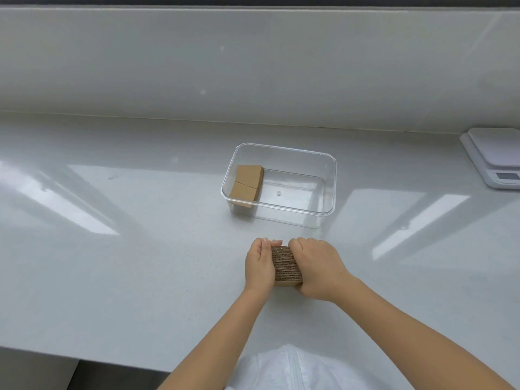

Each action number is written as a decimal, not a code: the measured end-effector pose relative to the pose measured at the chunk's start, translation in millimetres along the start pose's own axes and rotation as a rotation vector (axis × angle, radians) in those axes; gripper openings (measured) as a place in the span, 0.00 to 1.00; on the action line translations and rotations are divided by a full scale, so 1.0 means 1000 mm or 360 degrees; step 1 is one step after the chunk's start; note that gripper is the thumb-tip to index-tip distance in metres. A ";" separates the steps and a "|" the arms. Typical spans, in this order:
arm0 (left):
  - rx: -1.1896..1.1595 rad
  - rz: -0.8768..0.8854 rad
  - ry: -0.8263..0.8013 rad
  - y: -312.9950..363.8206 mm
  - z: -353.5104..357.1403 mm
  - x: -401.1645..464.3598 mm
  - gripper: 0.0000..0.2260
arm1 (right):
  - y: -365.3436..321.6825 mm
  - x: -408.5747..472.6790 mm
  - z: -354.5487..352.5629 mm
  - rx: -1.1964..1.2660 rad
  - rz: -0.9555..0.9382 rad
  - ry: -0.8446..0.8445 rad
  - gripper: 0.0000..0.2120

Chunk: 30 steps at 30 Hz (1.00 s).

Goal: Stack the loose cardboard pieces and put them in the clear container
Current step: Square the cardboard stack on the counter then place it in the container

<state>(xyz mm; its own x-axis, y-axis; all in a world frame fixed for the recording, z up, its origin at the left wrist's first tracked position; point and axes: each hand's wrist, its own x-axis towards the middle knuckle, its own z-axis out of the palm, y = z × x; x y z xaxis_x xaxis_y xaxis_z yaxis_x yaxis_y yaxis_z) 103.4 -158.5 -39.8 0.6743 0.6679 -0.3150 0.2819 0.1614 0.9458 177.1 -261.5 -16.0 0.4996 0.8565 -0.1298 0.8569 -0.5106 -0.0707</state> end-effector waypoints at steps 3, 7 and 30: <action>-0.0062 0.0101 -0.0085 -0.006 0.002 -0.005 0.14 | -0.001 -0.004 -0.001 -0.0042 0.0037 0.0003 0.24; -0.0037 0.0073 -0.0166 -0.015 0.000 -0.003 0.14 | -0.002 -0.009 0.002 0.0037 0.0033 -0.0072 0.19; -0.0241 -0.0367 -0.0793 0.116 -0.029 0.008 0.17 | 0.003 0.007 -0.099 0.2666 0.0637 -0.0290 0.13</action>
<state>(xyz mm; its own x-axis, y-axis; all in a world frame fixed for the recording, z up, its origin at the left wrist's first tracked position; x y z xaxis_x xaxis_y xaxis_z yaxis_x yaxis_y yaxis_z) 122.4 -113.3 69.8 0.8575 0.1857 -0.4798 0.3841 0.3892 0.8372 195.8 -249.5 80.9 0.5105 0.7086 -0.4872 -0.4169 -0.2916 -0.8609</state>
